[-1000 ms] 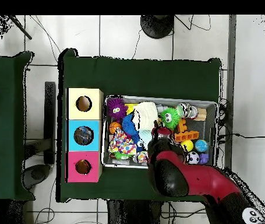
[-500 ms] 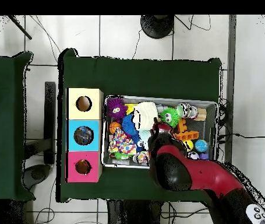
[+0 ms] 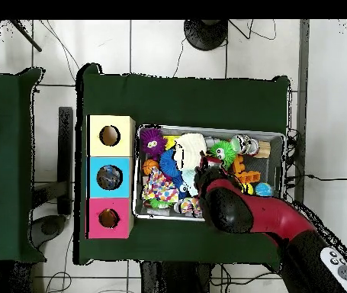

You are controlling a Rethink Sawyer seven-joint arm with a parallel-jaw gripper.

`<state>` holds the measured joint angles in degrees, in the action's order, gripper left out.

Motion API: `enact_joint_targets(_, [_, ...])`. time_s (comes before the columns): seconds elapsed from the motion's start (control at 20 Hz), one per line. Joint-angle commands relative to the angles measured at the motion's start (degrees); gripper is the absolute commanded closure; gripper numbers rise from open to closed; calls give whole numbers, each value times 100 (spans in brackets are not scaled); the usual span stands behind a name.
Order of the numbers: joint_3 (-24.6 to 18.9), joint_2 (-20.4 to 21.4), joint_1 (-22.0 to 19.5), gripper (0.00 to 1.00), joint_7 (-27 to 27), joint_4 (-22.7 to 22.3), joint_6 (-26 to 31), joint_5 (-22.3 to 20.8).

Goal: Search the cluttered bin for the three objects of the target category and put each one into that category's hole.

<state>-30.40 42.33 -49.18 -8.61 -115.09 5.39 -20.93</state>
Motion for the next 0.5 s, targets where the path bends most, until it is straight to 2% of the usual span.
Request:
enact_joint_targets(0.05, [66, -508, -186, 0, -38, 1181, 1613, -312])
enact_joint_targets(0.5, [185, -462, -140, 0, 93, 1649, 2514, -708])
